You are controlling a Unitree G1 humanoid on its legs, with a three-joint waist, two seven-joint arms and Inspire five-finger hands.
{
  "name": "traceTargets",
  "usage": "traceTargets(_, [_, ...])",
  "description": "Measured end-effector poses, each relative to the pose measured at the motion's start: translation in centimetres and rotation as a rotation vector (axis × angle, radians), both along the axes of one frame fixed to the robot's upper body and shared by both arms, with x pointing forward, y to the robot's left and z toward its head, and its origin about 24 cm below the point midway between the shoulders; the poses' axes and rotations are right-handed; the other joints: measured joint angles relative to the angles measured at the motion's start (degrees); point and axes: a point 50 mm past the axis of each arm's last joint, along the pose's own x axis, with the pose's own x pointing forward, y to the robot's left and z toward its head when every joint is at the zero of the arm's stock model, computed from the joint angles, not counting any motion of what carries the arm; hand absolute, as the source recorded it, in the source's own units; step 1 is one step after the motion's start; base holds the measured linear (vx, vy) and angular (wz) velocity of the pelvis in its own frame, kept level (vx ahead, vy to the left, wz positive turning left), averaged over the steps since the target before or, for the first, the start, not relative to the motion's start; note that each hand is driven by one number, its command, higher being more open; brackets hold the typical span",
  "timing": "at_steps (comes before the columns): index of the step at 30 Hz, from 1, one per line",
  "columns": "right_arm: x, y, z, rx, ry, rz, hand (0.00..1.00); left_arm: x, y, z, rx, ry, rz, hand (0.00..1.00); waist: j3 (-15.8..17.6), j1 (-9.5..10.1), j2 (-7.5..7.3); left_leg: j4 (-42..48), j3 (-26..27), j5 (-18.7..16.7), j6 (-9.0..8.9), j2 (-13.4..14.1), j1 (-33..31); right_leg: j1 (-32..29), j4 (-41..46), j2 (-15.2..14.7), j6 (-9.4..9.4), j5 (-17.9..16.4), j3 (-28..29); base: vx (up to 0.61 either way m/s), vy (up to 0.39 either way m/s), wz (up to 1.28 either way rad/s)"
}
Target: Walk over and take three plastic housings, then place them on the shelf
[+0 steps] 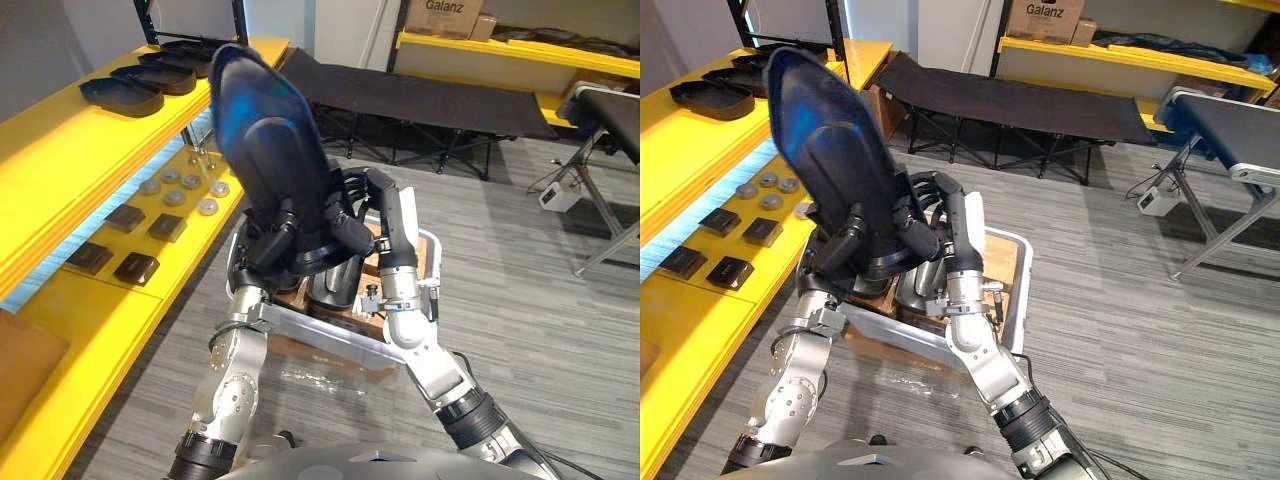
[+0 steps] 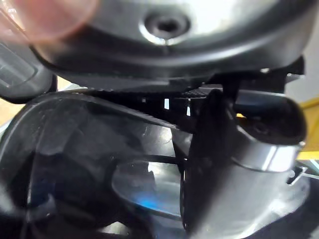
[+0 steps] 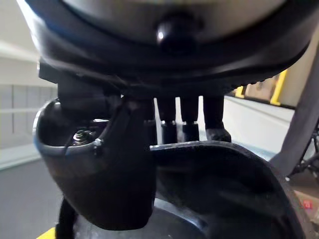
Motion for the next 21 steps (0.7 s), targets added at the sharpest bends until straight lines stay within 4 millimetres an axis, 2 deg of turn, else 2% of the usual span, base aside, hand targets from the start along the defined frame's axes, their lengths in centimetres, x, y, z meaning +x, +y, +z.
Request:
traceTargets(6, [-0.7,0.9,1.1,0.089,-0.079,0.041,0.0,0.2,-0.4,0.1,-0.211,-0.059,-0.116,0.0,-0.1,-0.47,-0.12,0.0,0.2,0.0,0.04,-0.3,0.0,0.0,0.2,-0.3,-0.01,0.0,0.0,0.0,0.0,0.0])
traceTargets(11, [-0.9,1.2,1.3,0.108,-0.103,0.06,0.0,0.4,-0.6,0.1,-0.248,-0.099,-0.14,0.0,-0.2,-0.82,-0.21,0.1,0.3,0.0,0.04,-0.2,0.0,-0.2,0.2,-0.3,-0.1,-0.1,0.2,0.0,0.0,0.0])
traceTargets(12, [-0.9,1.2,1.3,0.11,-0.101,0.06,1.0,0.4,-0.6,0.1,-0.248,-0.1,-0.139,0.0,-0.2,-0.89,-0.21,0.1,0.3,0.0,0.04,-0.2,0.0,-0.1,0.2,-0.3,-0.1,-0.1,0.2,0.0,0.0,0.0])
traceTargets(17, [-1.0,1.4,1.0,0.083,-0.084,0.088,1.0,0.4,-0.6,0.2,-0.244,-0.12,-0.121,0.0,-0.2,-1.31,-0.21,0.1,0.2,0.0,0.05,-0.2,0.0,-0.1,0.2,-0.3,-0.01,0.0,0.1,0.0,0.0,0.0])
traceTargets(21, [-1.0,1.0,0.1,0.053,-0.03,0.083,1.0,0.4,-0.3,0.3,-0.145,-0.121,-0.075,0.0,-0.2,-1.18,-0.19,0.1,0.2,0.0,0.05,-0.2,0.1,0.0,0.2,-0.3,-0.01,0.0,0.1,0.0,0.0,0.0])
